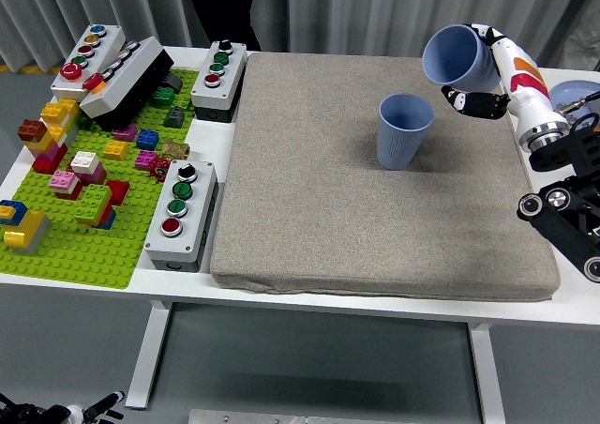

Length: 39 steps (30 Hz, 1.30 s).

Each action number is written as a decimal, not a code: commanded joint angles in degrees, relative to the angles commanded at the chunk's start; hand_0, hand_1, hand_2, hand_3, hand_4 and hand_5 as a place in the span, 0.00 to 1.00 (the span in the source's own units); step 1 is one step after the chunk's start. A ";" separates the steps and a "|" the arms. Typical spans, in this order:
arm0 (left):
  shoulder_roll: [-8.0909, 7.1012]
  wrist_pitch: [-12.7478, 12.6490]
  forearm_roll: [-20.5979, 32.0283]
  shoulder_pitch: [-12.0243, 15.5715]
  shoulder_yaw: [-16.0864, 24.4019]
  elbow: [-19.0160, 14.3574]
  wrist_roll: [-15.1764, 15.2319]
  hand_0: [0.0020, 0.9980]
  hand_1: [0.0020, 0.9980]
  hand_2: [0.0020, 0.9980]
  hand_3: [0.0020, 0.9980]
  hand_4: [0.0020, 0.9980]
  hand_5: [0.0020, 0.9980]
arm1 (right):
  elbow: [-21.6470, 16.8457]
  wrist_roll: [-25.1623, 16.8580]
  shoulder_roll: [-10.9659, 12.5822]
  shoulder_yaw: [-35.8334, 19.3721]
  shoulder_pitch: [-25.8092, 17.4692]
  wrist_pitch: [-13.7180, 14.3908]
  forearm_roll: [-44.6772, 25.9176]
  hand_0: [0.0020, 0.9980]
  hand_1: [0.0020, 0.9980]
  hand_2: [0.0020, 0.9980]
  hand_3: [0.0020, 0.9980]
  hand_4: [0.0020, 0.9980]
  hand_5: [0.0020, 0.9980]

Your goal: Pick cup pour cup place

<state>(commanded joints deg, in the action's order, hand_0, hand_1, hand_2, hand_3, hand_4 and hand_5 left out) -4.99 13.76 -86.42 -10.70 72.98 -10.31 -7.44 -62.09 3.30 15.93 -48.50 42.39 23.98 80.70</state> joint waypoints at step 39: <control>0.64 0.23 -0.44 0.04 -0.23 0.00 0.13 0.86 0.87 0.89 0.77 0.60 1.00 | 2.31 -4.60 -3.93 -13.07 -13.96 -6.47 -32.82 0.73 0.59 0.49 0.50 0.52 0.00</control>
<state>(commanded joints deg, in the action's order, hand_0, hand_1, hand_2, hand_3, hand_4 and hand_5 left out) -4.35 14.00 -86.85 -10.67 72.75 -10.31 -7.31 -59.78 -1.30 12.00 -61.57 28.42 17.50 47.88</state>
